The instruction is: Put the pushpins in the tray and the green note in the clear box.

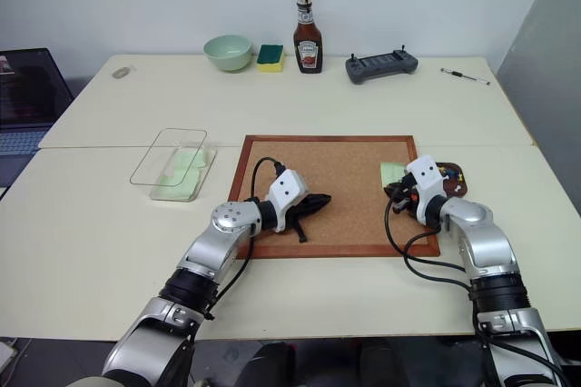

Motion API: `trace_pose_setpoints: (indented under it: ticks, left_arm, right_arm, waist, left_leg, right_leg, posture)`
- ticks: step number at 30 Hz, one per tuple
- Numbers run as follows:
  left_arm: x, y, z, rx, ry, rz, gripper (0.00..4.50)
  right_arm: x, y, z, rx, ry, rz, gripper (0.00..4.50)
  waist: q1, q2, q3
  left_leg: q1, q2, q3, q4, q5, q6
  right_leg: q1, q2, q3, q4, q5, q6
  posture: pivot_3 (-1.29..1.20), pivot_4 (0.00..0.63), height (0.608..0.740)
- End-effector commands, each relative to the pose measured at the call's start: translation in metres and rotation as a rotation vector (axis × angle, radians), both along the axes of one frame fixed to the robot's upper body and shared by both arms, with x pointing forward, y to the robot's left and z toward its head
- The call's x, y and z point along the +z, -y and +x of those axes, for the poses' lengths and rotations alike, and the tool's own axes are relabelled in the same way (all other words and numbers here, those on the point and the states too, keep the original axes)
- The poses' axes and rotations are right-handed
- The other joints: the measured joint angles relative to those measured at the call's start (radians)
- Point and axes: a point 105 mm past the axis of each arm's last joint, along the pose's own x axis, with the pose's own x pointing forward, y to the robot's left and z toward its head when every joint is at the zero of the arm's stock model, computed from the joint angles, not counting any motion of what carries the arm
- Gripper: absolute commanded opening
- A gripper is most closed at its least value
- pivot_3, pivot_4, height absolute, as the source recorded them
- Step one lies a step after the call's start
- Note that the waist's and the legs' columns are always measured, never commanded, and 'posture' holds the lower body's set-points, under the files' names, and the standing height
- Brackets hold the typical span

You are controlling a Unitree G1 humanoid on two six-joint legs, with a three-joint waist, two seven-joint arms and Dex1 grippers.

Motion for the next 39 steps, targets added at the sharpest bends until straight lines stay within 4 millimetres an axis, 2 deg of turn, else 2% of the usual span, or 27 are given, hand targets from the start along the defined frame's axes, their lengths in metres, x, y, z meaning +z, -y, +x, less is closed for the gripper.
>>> trace_pose_setpoints:
  ticks: [1,6,16,22,23,26,30,39]
  left_arm:
    - [-0.03,-0.004,-0.01,-0.009,-0.087,0.07,0.0]
    - [-0.03,-0.004,-0.01,-0.01,-0.087,0.069,0.0]
    - [-0.032,-0.002,-0.012,-0.011,-0.099,0.059,0.0]
    - [-0.03,0.0,-0.011,-0.006,-0.107,0.039,0.0]
    - [-0.027,0.001,-0.009,-0.002,-0.099,0.023,0.0]
    - [-0.001,0.004,-0.003,0.016,-0.089,-0.127,0.0]
    - [0.024,0.002,-0.002,-0.009,-0.028,-0.184,0.7]
    - [0.061,-0.009,-0.003,0.038,0.026,-0.294,2.27]
  right_arm:
    - [0.023,0.006,0.006,-0.034,0.061,0.049,0.07]
    - [0.029,0.004,0.005,-0.03,0.066,0.082,0.07]
    - [0.062,-0.007,-0.002,0.035,0.16,0.108,0.07]
    - [0.069,-0.011,-0.007,0.062,0.173,0.098,0.07]
    - [0.069,-0.012,-0.008,0.068,0.174,0.098,0.07]
    - [0.072,-0.016,-0.011,0.087,0.177,0.097,0.07]
    - [0.074,-0.021,-0.013,0.102,0.185,0.099,0.0]
    - [0.076,-0.027,-0.017,0.121,0.202,0.1,0.0]
  waist:
    - [0.0,0.0,0.0]
    - [0.0,0.0,0.0]
    - [-0.001,0.0,0.0]
    - [0.0,0.0,0.0]
    - [0.0,0.0,0.0]
    - [0.001,0.0,0.0]
    - [0.0,-0.001,0.001]
    - [0.0,-0.001,0.001]
  left_leg:
    - [0.0,0.0,0.0,0.0,0.0,0.0]
    - [0.0,0.0,0.0,0.0,0.0,0.0]
    - [-0.001,0.0,0.0,0.0,0.0,0.0]
    - [0.0,0.0,0.0,-0.001,0.0,0.0]
    - [0.0,0.0,0.0,-0.001,0.0,0.0]
    - [0.0,0.0,0.0,0.0,0.0,0.0]
    - [-0.002,0.0,-0.001,0.0,0.0,0.0]
    - [-0.003,0.0,-0.001,0.0,0.0,0.0]
  right_leg:
    - [0.0,0.0,0.0,0.0,0.0,0.0]
    - [0.0,0.0,0.0,0.0,0.0,0.0]
    - [-0.001,0.0,0.0,0.0,0.0,0.0]
    - [0.0,0.0,0.0,0.0,0.0,0.0]
    - [0.0,0.0,0.0,0.0,0.0,0.0]
    - [0.0,0.0,0.0,0.0,0.0,0.0]
    - [-0.001,0.0,0.0,0.0,0.0,0.0]
    - [-0.003,0.0,-0.001,0.0,0.0,0.0]
  posture:
    - [0.0,0.15,0.74]
    - [0.0,0.15,0.74]
    - [0.0,0.15,0.74]
    - [0.0,0.15,0.74]
    - [0.0,0.15,0.74]
    - [0.0,0.15,0.74]
    - [0.0,0.15,0.74]
    - [0.0,0.15,0.74]
